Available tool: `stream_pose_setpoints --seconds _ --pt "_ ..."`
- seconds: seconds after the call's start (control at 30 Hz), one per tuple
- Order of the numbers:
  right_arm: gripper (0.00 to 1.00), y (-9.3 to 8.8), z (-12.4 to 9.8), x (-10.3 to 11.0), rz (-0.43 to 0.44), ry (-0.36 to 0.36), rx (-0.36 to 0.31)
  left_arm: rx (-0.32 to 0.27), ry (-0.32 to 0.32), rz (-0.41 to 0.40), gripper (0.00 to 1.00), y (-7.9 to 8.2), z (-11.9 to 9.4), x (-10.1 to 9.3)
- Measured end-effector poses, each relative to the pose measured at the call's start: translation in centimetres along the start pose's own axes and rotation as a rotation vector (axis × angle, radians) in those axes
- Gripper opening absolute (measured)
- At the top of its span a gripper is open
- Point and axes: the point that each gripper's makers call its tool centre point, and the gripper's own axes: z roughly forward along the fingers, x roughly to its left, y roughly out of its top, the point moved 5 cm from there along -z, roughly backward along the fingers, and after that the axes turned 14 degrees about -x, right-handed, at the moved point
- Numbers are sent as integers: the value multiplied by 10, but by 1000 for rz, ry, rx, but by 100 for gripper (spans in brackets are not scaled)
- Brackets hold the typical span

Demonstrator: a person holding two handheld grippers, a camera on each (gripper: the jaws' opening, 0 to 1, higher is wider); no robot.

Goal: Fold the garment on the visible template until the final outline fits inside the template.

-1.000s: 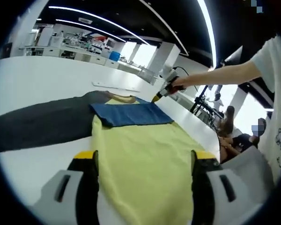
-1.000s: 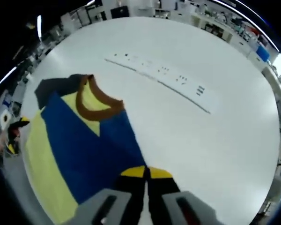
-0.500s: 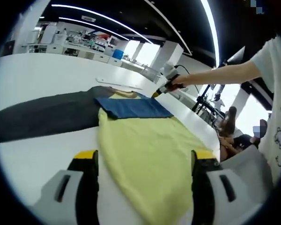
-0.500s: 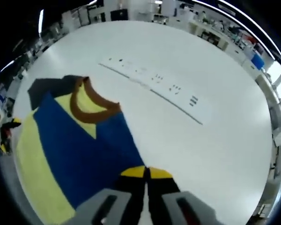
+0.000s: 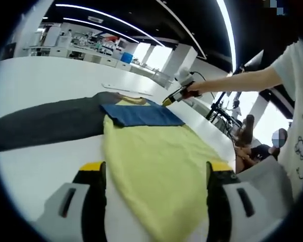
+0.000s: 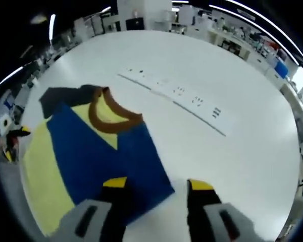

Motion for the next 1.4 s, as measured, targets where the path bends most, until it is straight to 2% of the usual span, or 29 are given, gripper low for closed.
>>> stream_pose_setpoints --seconds 0.1,0.23,0.33,0.47,0.7,0.87,1.03,1.17,1.2,1.3,1.37,1.4 --pt "59 -4 -6 3 8 10 -18 2 -3 -1 78 0 -1 -1" --pt "79 -11 -15 10 23 11 -46 -1 -5 -4 79 1 -2 -1" --pt "91 -18 -24 19 32 8 -77 -2 -6 -3 79 3 -5 0" --pt "100 -17 -33 25 21 -5 -112 -5 -6 1 79 7 -10 0" --pt "100 -16 -55 39 50 -25 -163 -27 10 1 79 18 -18 8" --pt "100 -17 -67 59 101 -23 -268 -62 33 3 79 29 -23 15" --pt "99 -33 -85 86 85 -11 -280 -68 46 30 79 36 -32 18" --pt "98 -37 -95 96 93 2 -310 -81 49 38 80 43 -40 18" --pt "98 -41 -103 108 91 8 -326 -83 51 41 80 44 -42 18" --pt "98 -42 -109 114 85 7 -342 -92 63 44 80 48 -48 22" --pt "98 -43 -117 127 96 5 -360 -95 80 51 80 51 -53 25" --pt "98 -40 -114 125 96 5 -369 -93 87 55 80 52 -55 27"
